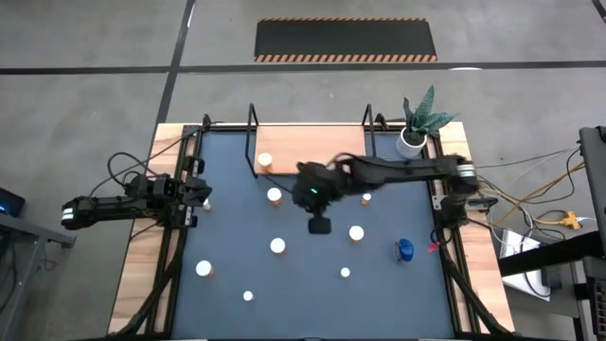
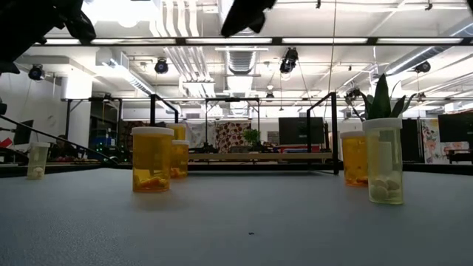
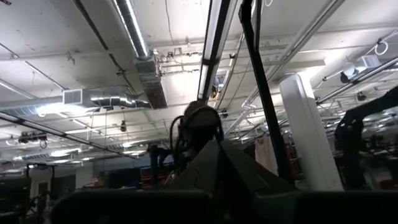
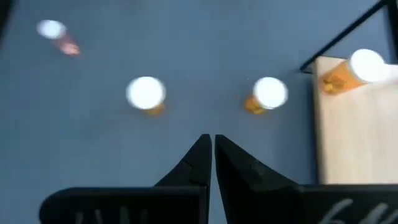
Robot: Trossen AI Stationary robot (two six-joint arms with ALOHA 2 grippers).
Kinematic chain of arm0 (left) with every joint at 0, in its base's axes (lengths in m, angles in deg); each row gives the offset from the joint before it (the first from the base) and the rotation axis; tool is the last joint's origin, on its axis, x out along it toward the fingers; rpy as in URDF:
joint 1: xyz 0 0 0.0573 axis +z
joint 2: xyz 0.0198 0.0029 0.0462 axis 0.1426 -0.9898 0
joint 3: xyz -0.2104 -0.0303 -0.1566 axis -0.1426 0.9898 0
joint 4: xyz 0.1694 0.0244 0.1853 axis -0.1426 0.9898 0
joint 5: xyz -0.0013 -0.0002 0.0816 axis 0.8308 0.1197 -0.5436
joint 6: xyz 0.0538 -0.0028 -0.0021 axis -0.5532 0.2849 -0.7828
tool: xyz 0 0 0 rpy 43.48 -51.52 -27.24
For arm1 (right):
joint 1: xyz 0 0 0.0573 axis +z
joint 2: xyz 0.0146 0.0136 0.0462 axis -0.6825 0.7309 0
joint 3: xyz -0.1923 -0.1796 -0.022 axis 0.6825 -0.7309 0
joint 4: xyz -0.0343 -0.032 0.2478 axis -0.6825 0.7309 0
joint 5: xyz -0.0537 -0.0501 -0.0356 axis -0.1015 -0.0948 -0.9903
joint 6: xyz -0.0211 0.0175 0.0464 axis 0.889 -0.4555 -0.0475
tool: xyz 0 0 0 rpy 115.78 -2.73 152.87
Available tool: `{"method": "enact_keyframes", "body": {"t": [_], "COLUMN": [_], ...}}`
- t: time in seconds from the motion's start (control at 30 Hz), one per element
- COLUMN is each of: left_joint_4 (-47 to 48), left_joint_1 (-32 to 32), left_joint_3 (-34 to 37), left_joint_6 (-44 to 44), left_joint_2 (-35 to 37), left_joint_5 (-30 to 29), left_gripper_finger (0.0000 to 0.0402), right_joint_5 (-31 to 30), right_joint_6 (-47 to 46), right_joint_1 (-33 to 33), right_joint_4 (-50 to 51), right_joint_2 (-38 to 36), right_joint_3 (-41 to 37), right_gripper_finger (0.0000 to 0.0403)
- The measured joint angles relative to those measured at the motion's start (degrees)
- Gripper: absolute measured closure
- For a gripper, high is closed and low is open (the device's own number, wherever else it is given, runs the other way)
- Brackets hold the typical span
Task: Pick and place medicine bottles onto shelf by color
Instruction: Put the top left yellow pill bottle on the shelf
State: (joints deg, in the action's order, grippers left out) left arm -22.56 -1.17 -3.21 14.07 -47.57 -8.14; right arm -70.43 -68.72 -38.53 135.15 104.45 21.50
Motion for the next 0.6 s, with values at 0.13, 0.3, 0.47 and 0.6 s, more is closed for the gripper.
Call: {"method": "enact_keyframes", "body": {"t": [0.13, 0.3, 0.47, 0.6], "left_joint_4": [-0.4, -0.4, -0.4, -1.1], "left_joint_1": [0.0, 0.0, 0.0, 0.0], "left_joint_3": [0.0, 0.0, 0.0, 0.0], "left_joint_6": [1.5, 1.8, 7.2, 10.3], "left_joint_2": [0.0, -0.1, -1.3, -3.2], "left_joint_5": [0.0, 0.0, 0.0, -4.0], "left_gripper_finger": [0.0402, 0.0402, 0.0402, 0.0402], "right_joint_5": [-1.3, -4.0, -4.1, -4.2], "right_joint_6": [-1.6, -2.0, -1.0, -0.9], "right_joint_1": [4.4, 9.3, 11.9, 11.9], "right_joint_4": [-8.2, -22.4, -38.9, -48.4], "right_joint_2": [-7.6, -16.4, -23.5, -29.0], "right_joint_3": [-13.3, -29.6, -45.3, -55.6], "right_gripper_finger": [0.039, 0.039, 0.039, 0.039]}}
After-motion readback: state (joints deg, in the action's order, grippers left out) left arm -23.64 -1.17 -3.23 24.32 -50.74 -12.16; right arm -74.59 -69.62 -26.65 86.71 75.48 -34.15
